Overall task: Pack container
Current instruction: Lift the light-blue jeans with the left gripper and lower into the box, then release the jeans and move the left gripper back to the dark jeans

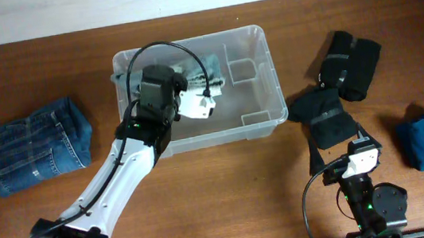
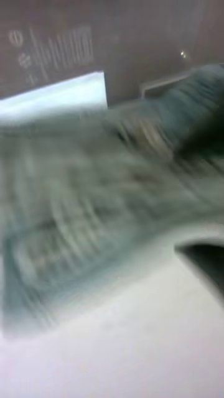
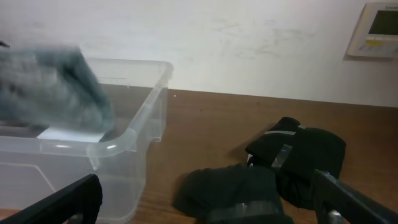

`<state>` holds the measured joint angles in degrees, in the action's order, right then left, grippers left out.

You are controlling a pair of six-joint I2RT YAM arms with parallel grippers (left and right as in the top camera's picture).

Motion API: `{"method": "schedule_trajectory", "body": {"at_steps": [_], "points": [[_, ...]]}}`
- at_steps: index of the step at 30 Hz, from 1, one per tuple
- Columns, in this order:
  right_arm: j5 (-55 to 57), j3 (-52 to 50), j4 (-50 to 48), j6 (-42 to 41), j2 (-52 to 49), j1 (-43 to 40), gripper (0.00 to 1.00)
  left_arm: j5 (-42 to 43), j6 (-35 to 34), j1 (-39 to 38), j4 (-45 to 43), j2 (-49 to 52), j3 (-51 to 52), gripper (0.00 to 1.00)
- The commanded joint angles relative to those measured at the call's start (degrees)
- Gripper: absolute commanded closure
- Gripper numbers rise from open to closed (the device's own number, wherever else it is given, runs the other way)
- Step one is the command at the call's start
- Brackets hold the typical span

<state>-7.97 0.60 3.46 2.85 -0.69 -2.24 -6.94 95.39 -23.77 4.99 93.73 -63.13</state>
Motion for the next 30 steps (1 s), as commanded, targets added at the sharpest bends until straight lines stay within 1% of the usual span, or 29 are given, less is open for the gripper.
{"method": "schedule_trajectory", "body": {"at_steps": [1, 5, 10, 13, 15, 17, 18, 19, 20, 22, 23, 24, 25, 27, 28, 29, 30], "points": [[0.28, -0.28, 0.37, -0.09, 0.33, 0.35, 0.02, -2.36, -0.17, -1.01, 1.55, -0.52, -1.46, 0.00], [0.31, -0.28, 0.37, -0.07, 0.33, 0.35, 0.02, -4.15, -5.20, -3.21, -2.34, -0.55, -1.49, 0.00], [0.28, -0.28, 0.37, -0.09, 0.33, 0.35, 0.01, -8.09, -14.49, -5.55, -14.14, -1.20, -1.49, 0.00], [0.31, -0.28, 0.37, -0.07, 0.33, 0.35, 0.01, -15.52, -22.12, -6.69, -25.11, -2.03, -1.49, 0.00], [0.28, -0.28, 0.37, -0.07, 0.33, 0.35, 0.01, -22.49, -29.27, -7.43, -33.53, -2.97, -1.49, 0.00], [0.31, -0.28, 0.37, -0.09, 0.33, 0.35, 0.01, -29.09, -35.89, -8.07, -38.14, -4.37, -1.49, 0.00], [0.31, -0.28, 0.37, -0.07, 0.33, 0.35, 0.02, -32.52, -39.60, -8.48, -38.53, -5.49, -1.49, 0.00], [0.31, -0.28, 0.37, -0.09, 0.33, 0.35, 0.01, -36.20, -43.10, -8.83, -37.55, -6.51, -1.49, 0.00], [0.31, -0.28, 0.37, -0.07, 0.33, 0.35, 0.01, -40.06, -47.01, -9.14, -34.62, -7.74, -1.49, 0.00], [0.28, -0.28, 0.37, -0.07, 0.33, 0.35, 0.01, -45.09, -55.63, -9.14, -25.31, -9.77, -1.49, 0.00], [0.28, -0.28, 0.37, -0.07, 0.33, 0.35, 0.02, -47.69, -63.32, -8.76, -17.59, -11.06, -1.49, 0.01], [0.31, -0.28, 0.37, -0.07, 0.33, 0.35, 0.01, -49.99, -75.34, -7.76, -8.09, -12.59, -1.49, 0.01], [0.31, -0.28, 0.37, -0.09, 0.33, 0.35, 0.01, -50.07, -80.65, -7.19, -4.00, -13.22, -1.49, 0.01], [0.28, -0.28, 0.37, -0.09, 0.33, 0.35, 0.01, -47.45, -102.05, -3.52, 11.72, -15.82, -1.49, 0.01], [0.31, -0.28, 0.37, -0.07, 0.33, 0.35, 0.02, -44.76, -109.61, -1.55, 16.90, -16.79, -1.49, 0.01], [0.28, -0.28, 0.37, -0.09, 0.33, 0.35, 0.01, -40.00, -117.90, 1.53, 22.53, -17.90, -1.49, 0.01], [0.28, -0.28, 0.37, -0.07, 0.33, 0.35, 0.02, -33.46, -124.61, 5.14, 27.26, -18.95, -1.49, 0.01]]}}
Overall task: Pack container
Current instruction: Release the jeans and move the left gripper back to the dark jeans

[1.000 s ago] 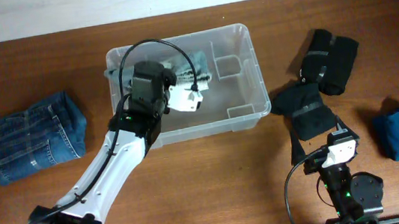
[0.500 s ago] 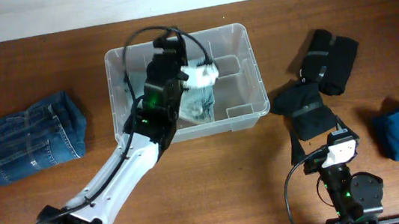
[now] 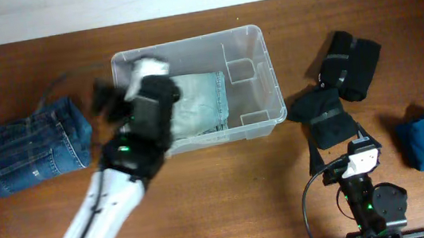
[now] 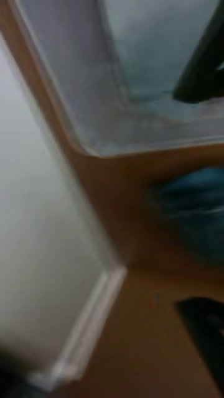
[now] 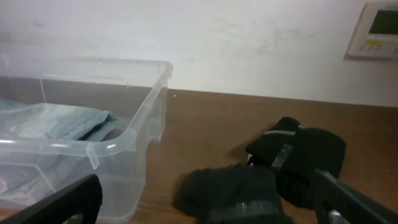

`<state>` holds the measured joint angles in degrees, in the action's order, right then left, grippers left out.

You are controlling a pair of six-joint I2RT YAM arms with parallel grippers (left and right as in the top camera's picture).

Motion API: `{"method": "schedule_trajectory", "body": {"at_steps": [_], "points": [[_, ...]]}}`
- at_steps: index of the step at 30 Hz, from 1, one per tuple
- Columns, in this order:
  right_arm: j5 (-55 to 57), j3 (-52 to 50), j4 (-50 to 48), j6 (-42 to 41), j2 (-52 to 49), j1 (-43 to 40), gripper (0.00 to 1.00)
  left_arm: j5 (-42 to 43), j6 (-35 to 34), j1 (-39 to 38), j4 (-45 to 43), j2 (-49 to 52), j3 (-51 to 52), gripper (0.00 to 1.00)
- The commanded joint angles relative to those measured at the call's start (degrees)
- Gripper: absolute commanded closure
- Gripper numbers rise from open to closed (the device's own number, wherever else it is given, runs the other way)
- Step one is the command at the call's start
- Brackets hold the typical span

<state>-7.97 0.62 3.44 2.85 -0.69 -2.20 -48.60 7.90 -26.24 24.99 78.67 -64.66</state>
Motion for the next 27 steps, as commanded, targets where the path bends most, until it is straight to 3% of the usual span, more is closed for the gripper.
{"method": "schedule_trajectory", "body": {"at_steps": [1, 3, 6, 8, 15, 19, 27], "points": [[0.31, -0.31, 0.39, -0.07, 0.33, 0.31, 0.01, 14.16, -40.61, 10.91, 10.01, -4.55, 0.04, 0.01], [0.28, -0.31, 0.39, -0.09, 0.33, 0.31, 0.02, 23.26, -41.33, 17.40, 13.14, -5.01, 0.04, 0.01], [0.31, -0.31, 0.39, -0.09, 0.33, 0.31, 0.01, 29.09, -41.66, 26.05, 15.17, -4.52, 0.17, 0.00], [0.28, -0.31, 0.39, -0.09, 0.33, 0.31, 0.01, 31.78, -45.33, 31.04, 15.41, -4.07, 0.98, 0.00], [0.28, -0.31, 0.39, -0.09, 0.33, 0.31, 0.01, 40.63, -73.02, 47.80, 13.44, -1.25, 11.30, 0.00], [0.28, -0.31, 0.39, -0.09, 0.33, 0.31, 0.02, 44.87, -75.14, 52.54, 5.49, 0.61, 17.11, 0.00], [0.28, -0.31, 0.39, -0.09, 0.33, 0.31, 0.02, 46.93, -75.12, 54.64, -22.27, 1.40, 28.17, 0.00]]}}
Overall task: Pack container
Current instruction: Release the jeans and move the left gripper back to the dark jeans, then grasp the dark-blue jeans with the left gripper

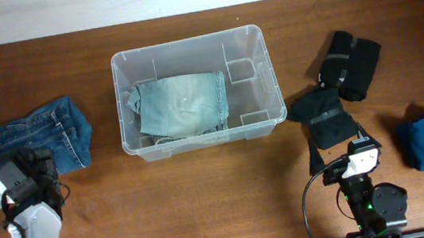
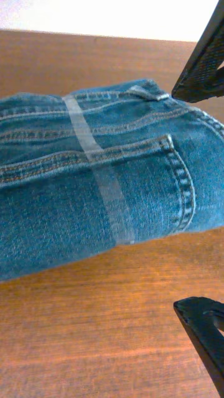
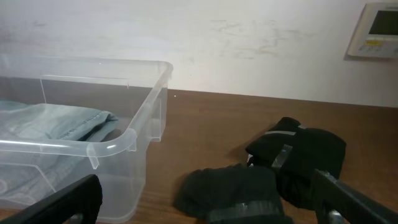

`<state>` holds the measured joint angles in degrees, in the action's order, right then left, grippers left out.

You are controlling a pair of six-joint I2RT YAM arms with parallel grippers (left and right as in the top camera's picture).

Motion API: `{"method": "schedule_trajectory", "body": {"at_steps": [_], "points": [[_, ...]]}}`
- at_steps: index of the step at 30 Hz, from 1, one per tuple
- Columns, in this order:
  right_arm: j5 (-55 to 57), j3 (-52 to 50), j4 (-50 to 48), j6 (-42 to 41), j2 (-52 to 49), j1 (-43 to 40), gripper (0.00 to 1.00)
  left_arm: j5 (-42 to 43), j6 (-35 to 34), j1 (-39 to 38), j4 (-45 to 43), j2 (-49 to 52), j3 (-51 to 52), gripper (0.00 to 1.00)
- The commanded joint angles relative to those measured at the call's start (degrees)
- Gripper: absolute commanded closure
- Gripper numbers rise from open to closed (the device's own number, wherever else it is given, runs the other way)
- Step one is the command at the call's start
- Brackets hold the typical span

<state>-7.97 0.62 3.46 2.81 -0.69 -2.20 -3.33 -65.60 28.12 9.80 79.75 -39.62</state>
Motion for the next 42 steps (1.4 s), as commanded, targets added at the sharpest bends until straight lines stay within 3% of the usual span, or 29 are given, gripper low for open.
{"method": "schedule_trajectory", "body": {"at_steps": [1, 14, 19, 24, 25, 26, 29, 31, 33, 38, 42], "points": [[0.31, -0.31, 0.37, -0.04, 0.33, 0.31, 0.01, 1.55, -1.64, 0.28, -8.48, 0.52, 3.50, 0.01], [0.28, -0.31, 0.37, -0.04, 0.33, 0.31, 0.01, 0.52, -1.70, 0.28, -13.81, 8.41, 3.63, 0.01], [0.28, -0.31, 0.37, -0.04, 0.33, 0.31, 0.01, -2.71, -1.66, 0.31, -22.10, 11.34, 3.63, 0.11], [0.28, -0.31, 0.37, -0.02, 0.33, 0.31, 0.01, -2.40, -1.66, 0.28, -25.97, 15.06, 3.63, 0.30], [0.31, -0.31, 0.37, -0.02, 0.33, 0.31, 0.01, -2.29, -1.66, 0.28, -26.43, 15.82, 3.63, 0.42], [0.28, -0.31, 0.37, -0.04, 0.33, 0.31, 0.01, -2.03, -1.66, 0.28, -26.95, 16.85, 3.63, 0.60], [0.31, -0.31, 0.37, -0.04, 0.33, 0.31, 0.01, -2.03, -1.64, 0.28, -26.95, 17.20, 3.63, 0.78], [0.28, -0.31, 0.37, -0.04, 0.33, 0.31, 0.02, -1.46, -1.60, 0.28, -28.11, 17.20, 3.63, 0.99], [0.31, -0.31, 0.37, -0.04, 0.33, 0.31, 0.01, 1.31, 1.53, 0.42, -31.52, 17.20, 3.63, 0.99], [0.31, -0.31, 0.37, -0.04, 0.33, 0.31, 0.02, 16.41, 16.02, 0.39, -52.35, 17.05, 3.50, 0.99], [0.28, -0.31, 0.37, -0.02, 0.33, 0.31, 0.02, 25.14, 20.92, 0.39, -66.03, 16.06, 2.23, 0.99]]}}
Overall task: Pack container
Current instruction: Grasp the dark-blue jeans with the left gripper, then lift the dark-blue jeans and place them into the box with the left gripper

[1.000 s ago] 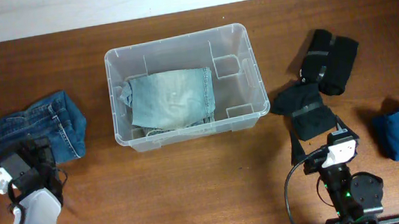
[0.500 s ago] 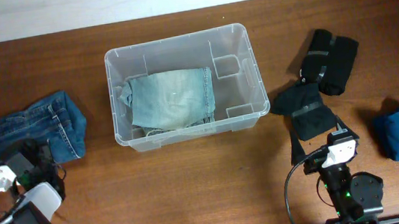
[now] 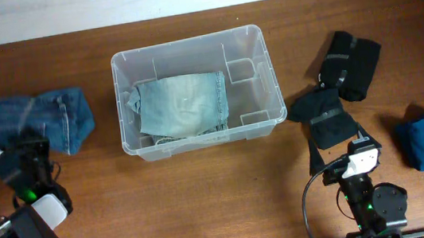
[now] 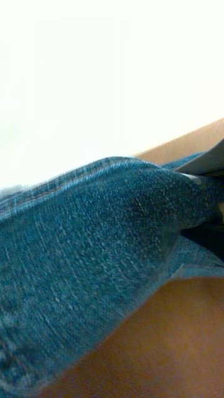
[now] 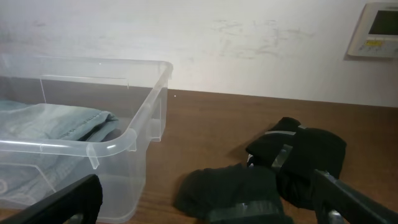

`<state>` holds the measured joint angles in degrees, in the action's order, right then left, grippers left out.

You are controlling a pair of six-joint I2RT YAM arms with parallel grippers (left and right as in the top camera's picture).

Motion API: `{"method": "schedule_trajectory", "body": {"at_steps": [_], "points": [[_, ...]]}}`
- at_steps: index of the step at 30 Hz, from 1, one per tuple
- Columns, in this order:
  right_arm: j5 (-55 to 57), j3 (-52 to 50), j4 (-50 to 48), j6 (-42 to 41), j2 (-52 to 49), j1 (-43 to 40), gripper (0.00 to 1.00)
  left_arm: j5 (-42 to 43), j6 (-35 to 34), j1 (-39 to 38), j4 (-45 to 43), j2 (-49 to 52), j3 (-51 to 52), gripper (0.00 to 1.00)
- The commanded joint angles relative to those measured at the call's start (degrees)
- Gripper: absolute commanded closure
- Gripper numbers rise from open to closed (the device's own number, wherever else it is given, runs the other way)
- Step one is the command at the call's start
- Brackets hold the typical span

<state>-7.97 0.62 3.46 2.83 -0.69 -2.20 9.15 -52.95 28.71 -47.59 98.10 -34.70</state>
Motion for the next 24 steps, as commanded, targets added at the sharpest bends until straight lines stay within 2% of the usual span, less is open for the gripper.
{"method": "schedule_trajectory", "body": {"at_steps": [1, 5, 7, 9, 13, 16, 19, 20, 24], "points": [[0.28, -0.31, 0.37, -0.07, 0.33, 0.31, 0.01, 14.53, 9.42, -0.20, -11.02, -2.91, -3.13, 0.99], [0.28, -0.31, 0.37, -0.07, 0.33, 0.31, 0.01, 19.41, 14.71, -0.63, -16.59, -6.69, -5.25, 0.99], [0.28, -0.31, 0.37, -0.04, 0.33, 0.31, 0.01, 20.22, 20.55, -1.92, -18.67, -8.94, -6.16, 0.99], [0.28, -0.31, 0.37, -0.07, 0.33, 0.31, 0.01, 20.65, 30.32, -4.35, -19.91, -11.65, -6.93, 0.99], [0.31, -0.31, 0.37, -0.07, 0.33, 0.31, 0.01, 19.96, 54.38, -12.17, -18.01, -17.29, -8.04, 0.99], [0.28, -0.31, 0.37, -0.07, 0.33, 0.31, 0.01, 16.52, 65.66, -18.60, -12.26, -20.02, -9.84, 1.00], [0.31, -0.31, 0.37, -0.04, 0.33, 0.31, 0.02, 12.96, 76.54, -24.76, -2.43, -21.77, -12.44, 1.00], [0.28, -0.31, 0.37, -0.04, 0.33, 0.31, 0.01, 11.08, 82.75, -27.67, 2.78, -22.18, -13.57, 1.00], [0.31, -0.31, 0.37, -0.07, 0.33, 0.31, 0.01, 4.04, 99.43, -34.71, 12.96, -22.21, -15.45, 1.00]]}}
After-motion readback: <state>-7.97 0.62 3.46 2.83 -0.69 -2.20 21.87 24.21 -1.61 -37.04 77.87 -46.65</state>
